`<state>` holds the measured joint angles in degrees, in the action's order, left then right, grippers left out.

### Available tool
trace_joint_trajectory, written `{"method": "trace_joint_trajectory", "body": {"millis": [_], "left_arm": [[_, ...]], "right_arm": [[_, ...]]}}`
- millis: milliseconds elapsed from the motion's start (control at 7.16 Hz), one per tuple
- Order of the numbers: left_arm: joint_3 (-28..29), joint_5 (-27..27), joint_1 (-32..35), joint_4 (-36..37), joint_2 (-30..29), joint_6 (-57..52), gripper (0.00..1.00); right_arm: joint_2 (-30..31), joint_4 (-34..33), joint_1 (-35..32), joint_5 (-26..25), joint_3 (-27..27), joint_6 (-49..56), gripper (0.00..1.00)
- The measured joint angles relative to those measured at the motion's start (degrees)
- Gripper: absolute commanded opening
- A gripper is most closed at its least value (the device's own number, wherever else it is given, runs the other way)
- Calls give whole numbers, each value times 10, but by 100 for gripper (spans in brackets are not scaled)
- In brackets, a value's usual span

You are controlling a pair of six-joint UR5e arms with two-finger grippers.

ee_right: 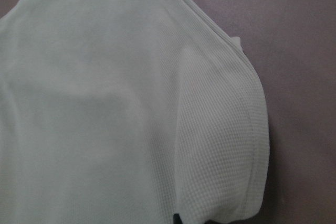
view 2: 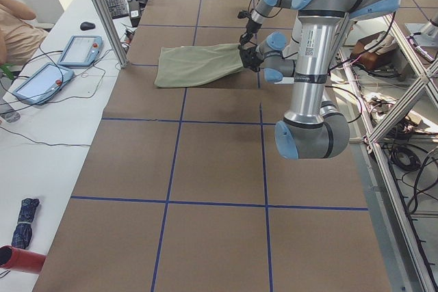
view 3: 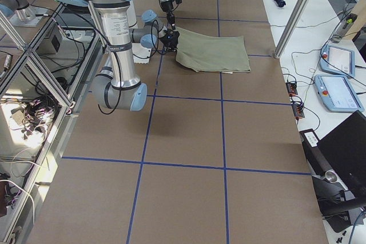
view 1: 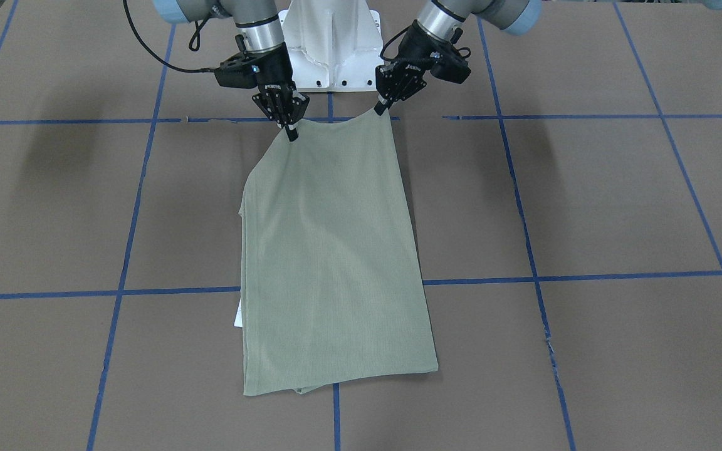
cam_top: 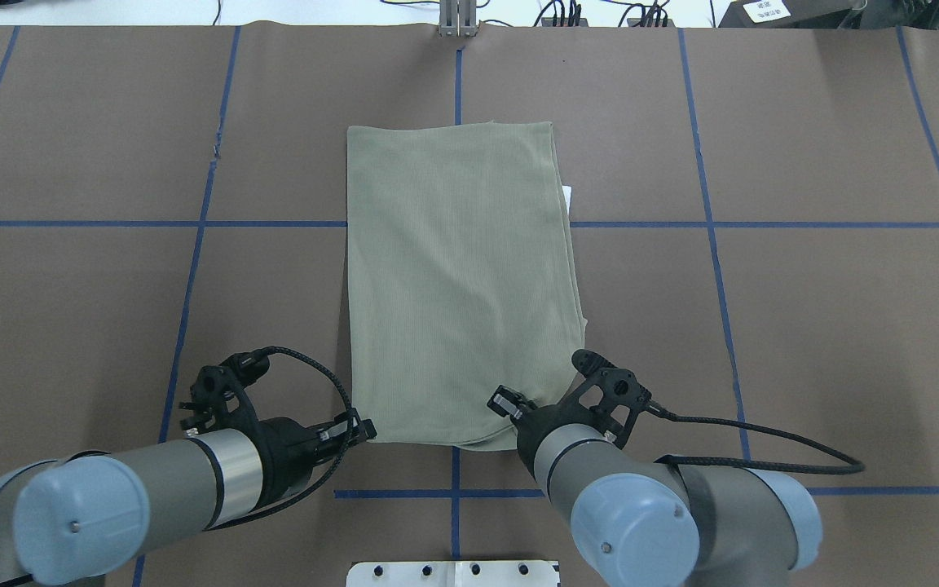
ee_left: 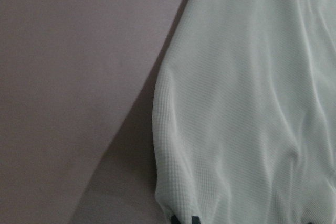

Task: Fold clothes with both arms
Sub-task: 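Lift the near edge with both grippers and fold it toward the far end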

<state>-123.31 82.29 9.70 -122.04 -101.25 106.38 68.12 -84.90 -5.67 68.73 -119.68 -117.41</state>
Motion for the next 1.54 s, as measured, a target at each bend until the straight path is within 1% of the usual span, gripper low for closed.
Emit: {"method": "trace_joint_trajectory", "body": {"millis": [140,279,419,559,698,838,1117,1257,1536], "left_arm": [[-69,14,1,65,1,-5,0],[-116,27,1,113,-2,-7,0],[-135,41,4,144,-7,-8,0],[-129,48,12,157,-14,-16,0],[-102,51,28,162,-30,-34,0],[-60,53,49,163,-55,-53,0],[23,56,96,160,-101,-97,0],[49,56,119,159,-114,-117,0],[109,57,160,156,-146,-141,0]], "right_arm": [[-3,-80,21,1,-78,0,0],[-14,-148,34,2,-137,0,0],[-31,-190,38,3,-158,3,0],[-45,-206,32,3,-143,12,0],[-61,-204,11,4,-108,33,0],[-75,-182,-15,7,-62,56,0],[-88,-101,-72,25,38,96,0],[-100,-81,-95,36,76,111,0],[-138,-68,-127,49,143,121,0]]}}
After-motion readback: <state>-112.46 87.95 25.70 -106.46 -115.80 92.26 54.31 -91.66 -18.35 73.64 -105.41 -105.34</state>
